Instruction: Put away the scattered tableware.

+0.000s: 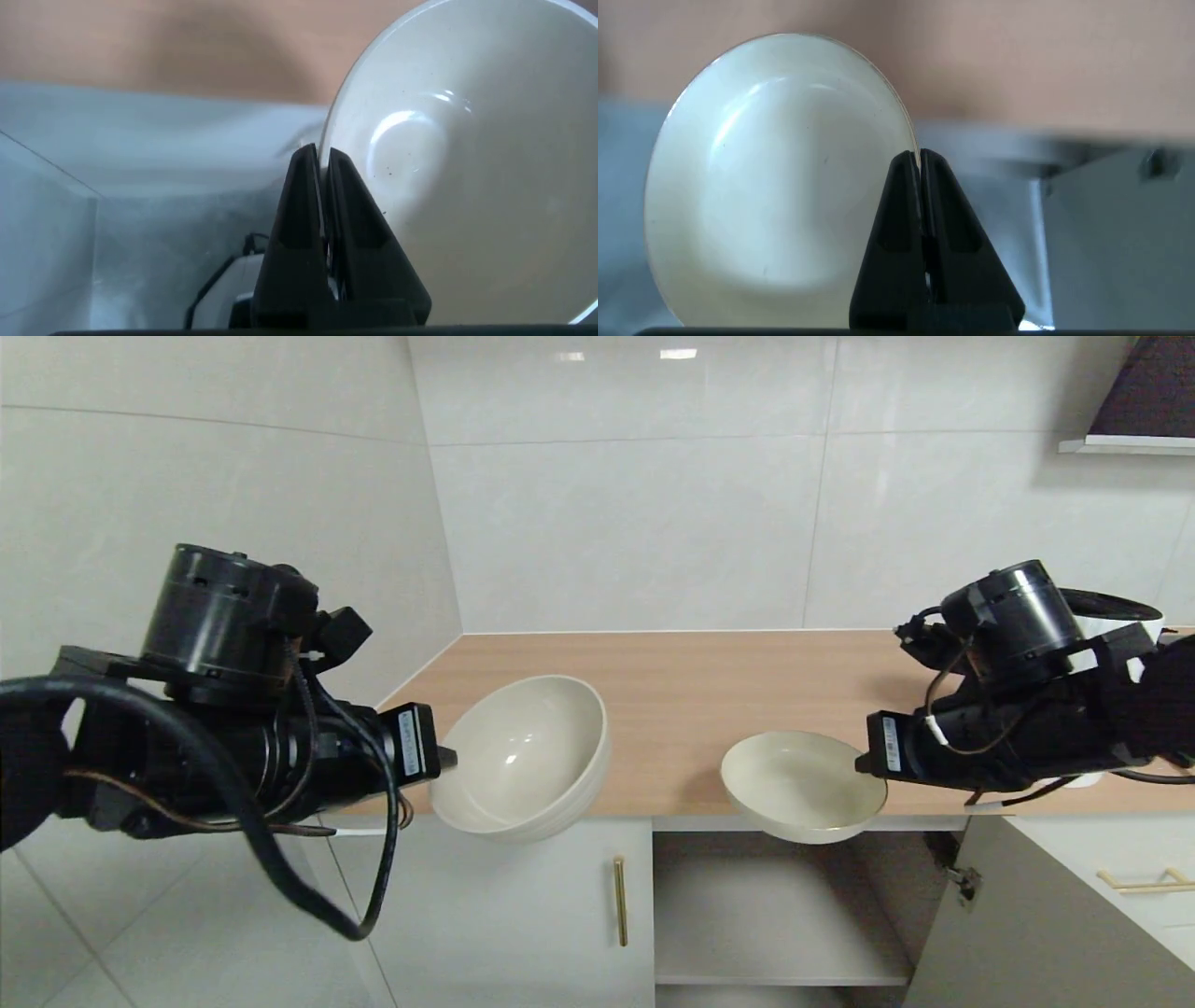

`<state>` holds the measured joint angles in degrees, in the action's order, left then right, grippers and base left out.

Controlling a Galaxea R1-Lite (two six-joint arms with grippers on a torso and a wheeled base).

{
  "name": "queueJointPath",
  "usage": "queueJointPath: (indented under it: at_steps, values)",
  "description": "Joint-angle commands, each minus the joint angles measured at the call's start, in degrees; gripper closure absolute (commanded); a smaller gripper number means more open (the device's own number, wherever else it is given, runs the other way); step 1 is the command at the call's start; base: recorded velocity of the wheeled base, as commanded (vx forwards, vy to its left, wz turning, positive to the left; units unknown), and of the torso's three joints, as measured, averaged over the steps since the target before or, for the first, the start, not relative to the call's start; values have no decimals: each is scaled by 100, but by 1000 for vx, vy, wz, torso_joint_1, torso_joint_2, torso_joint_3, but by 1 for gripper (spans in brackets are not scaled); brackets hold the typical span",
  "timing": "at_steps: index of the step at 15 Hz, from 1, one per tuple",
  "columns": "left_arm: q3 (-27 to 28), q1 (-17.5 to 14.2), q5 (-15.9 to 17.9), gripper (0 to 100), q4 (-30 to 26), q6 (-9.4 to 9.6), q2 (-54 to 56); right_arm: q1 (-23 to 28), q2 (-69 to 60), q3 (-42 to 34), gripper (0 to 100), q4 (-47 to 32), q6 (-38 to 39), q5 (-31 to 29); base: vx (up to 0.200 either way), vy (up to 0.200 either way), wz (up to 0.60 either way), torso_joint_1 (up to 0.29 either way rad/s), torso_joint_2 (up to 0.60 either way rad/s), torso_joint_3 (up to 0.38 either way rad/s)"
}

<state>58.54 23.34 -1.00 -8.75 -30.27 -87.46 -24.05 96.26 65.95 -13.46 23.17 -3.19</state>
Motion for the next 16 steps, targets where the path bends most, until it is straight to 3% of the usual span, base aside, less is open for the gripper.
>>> queueJointPath:
  at_steps: [1, 4, 5, 8, 11, 16]
  values:
    - [-308, 30, 56, 100, 14, -14, 370, -3, -758, -557, 100, 45, 12, 223, 0, 0, 0, 0, 0, 0]
    - [-431, 30, -23, 100, 278, -84, 185, 15, -872, -627, 100, 89, 20, 293, 0, 0, 0, 0, 0, 0]
    - [-431, 30, -6, 100, 445, -304, 141, 15, -889, -724, 100, 80, 20, 284, 0, 0, 0, 0, 0, 0]
    - [-493, 47, 170, 100, 445, -304, 150, 15, -898, -996, 100, 291, -6, 275, 0, 0, 0, 0, 0, 0]
    - [-493, 56, 179, 100, 445, -304, 141, 15, -854, -1084, 100, 388, -23, 258, -200, 0, 0, 12, 1, 1]
    - [-519, 162, 170, 100, 436, -295, 18, 15, -758, -1084, 100, 397, -23, 249, 0, 0, 0, 0, 0, 0]
